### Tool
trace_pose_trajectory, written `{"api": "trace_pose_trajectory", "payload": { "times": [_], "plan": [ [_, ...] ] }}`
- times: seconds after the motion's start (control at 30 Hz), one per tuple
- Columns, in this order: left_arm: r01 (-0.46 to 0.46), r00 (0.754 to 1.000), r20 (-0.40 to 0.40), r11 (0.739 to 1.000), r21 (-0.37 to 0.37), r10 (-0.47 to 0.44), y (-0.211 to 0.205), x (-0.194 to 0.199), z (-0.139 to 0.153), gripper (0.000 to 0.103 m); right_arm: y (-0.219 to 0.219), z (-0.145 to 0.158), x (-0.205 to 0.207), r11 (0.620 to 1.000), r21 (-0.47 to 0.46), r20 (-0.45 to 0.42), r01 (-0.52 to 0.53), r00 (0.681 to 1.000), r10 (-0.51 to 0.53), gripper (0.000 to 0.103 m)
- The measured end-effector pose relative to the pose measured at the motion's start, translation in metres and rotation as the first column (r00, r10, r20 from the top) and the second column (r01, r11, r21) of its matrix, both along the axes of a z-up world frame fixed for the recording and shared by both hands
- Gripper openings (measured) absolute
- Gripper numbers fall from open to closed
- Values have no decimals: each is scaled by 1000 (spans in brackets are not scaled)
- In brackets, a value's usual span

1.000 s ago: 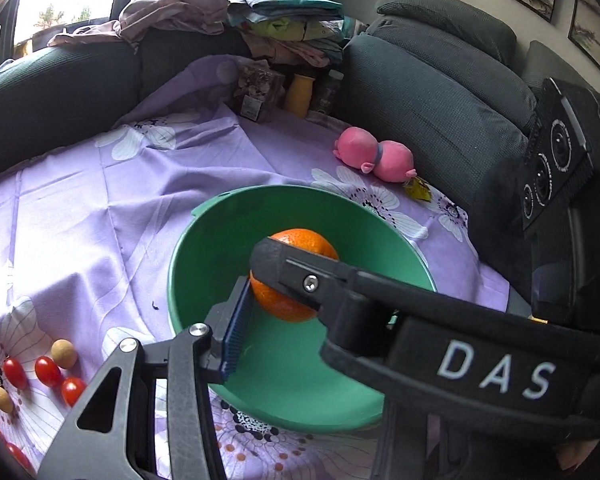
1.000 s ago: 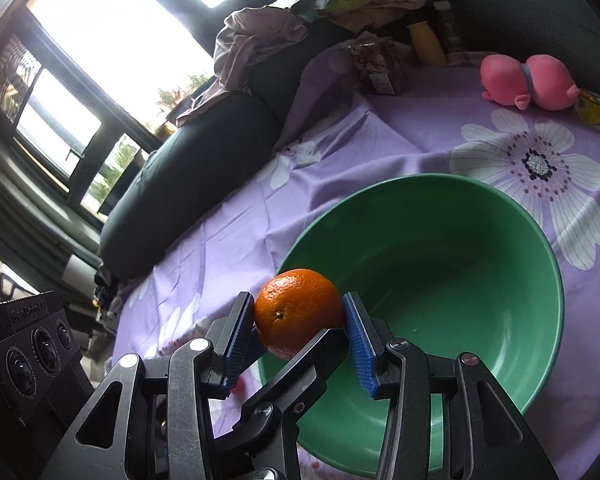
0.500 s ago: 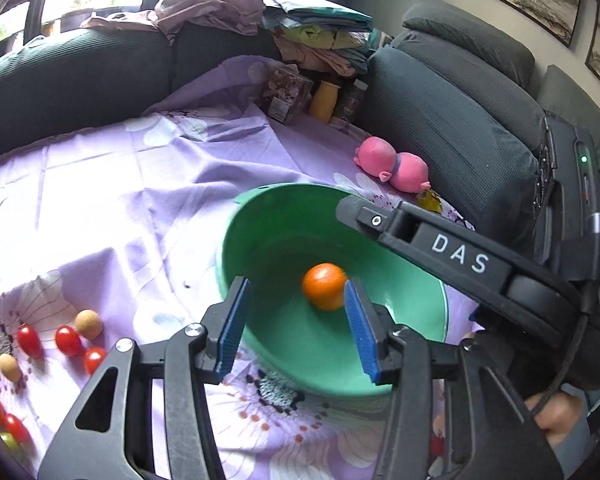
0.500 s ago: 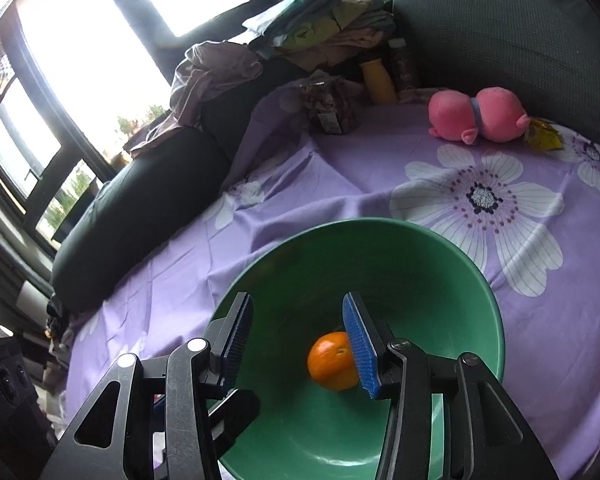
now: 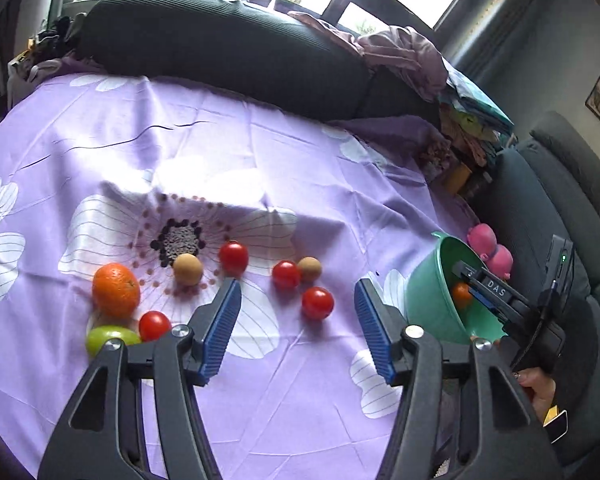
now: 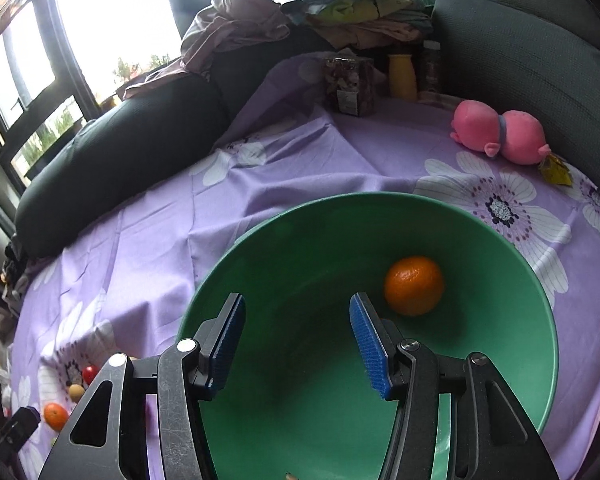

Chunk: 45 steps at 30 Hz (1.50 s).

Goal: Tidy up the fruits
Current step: 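Move the right gripper back to the red tomatoes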

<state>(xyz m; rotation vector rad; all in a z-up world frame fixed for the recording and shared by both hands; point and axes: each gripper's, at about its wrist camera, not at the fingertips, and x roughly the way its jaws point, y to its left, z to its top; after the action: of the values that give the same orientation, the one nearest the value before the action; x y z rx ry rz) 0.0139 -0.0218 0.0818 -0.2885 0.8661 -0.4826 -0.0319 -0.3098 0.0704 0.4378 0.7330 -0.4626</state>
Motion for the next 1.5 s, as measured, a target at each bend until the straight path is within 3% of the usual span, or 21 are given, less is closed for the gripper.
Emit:
{"api": "trace_pose_trajectory", "payload": {
  "times": [0.13,0.23,0.37,0.53,0.73,0.93,1.27,1.4,1.5],
  "plan": [
    [-50,999,4,999,13,49,17,3,-5,62,9,-6,7,999,-30,-45,-19,999,18,56],
    [-70,998,-9,998,9,70,28,4,-7,62,20,-2,9,994,-106,-88,-6,996,-4,56],
    [-97,995,-18,993,-65,96,41,2,-4,62,33,4,4,996,-72,-69,-54,996,49,56],
    [-135,991,1,990,-35,135,46,-2,3,65,59,9,7,986,-95,-87,-135,988,127,56],
    [-203,979,-10,979,3,203,60,1,-2,74,86,32,1,970,-113,13,-215,976,218,56],
    [-263,964,-21,964,47,264,70,5,-6,77,115,36,12,930,-13,93,-366,926,366,56],
    [-308,949,-40,949,70,311,84,9,-10,79,159,17,35,887,55,47,-459,888,457,56],
    [-314,948,-37,948,39,316,92,7,-9,79,169,5,43,863,91,9,-497,867,499,56],
    [-325,944,-50,945,46,327,97,10,-12,78,175,-2,47,863,87,-23,-497,866,500,56]
  ]
}}
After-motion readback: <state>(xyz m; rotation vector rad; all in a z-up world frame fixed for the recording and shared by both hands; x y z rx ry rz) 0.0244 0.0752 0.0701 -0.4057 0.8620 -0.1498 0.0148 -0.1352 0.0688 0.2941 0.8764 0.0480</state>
